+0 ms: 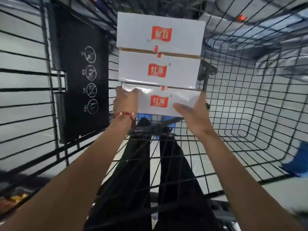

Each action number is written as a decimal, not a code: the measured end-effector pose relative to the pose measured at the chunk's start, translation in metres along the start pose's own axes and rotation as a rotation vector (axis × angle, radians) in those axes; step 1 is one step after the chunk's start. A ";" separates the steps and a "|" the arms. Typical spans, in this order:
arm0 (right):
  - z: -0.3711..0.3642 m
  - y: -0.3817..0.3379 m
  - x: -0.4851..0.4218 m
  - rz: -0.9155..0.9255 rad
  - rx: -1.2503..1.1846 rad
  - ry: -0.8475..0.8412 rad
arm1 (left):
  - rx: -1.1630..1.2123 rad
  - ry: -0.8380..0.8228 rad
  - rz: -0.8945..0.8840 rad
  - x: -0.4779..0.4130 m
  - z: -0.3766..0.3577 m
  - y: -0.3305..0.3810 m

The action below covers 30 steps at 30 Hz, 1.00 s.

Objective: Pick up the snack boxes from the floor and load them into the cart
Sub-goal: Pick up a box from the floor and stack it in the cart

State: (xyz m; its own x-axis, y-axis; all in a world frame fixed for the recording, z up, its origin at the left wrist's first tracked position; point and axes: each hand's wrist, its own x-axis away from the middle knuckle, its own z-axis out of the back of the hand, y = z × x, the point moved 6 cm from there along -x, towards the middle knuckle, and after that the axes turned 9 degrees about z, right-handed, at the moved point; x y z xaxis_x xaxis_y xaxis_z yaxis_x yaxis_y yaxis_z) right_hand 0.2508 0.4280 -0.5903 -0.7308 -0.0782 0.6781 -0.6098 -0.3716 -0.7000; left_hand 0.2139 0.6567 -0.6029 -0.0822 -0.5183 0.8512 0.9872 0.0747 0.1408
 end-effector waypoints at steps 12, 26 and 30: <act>-0.006 0.008 -0.007 0.018 -0.061 0.052 | 0.112 -0.062 -0.092 -0.003 0.003 -0.004; -0.014 0.005 -0.009 0.050 -0.055 0.043 | 0.258 -0.024 -0.094 -0.014 0.005 -0.003; -0.014 0.000 -0.011 0.090 -0.026 0.075 | 0.244 -0.041 -0.131 -0.014 0.003 -0.001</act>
State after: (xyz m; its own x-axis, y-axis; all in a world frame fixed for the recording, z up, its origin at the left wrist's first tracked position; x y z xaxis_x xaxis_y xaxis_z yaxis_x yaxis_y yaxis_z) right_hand 0.2550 0.4414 -0.6011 -0.8034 -0.0402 0.5940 -0.5476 -0.3418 -0.7637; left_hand 0.2135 0.6669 -0.6136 -0.2172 -0.5022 0.8370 0.9061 0.2152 0.3642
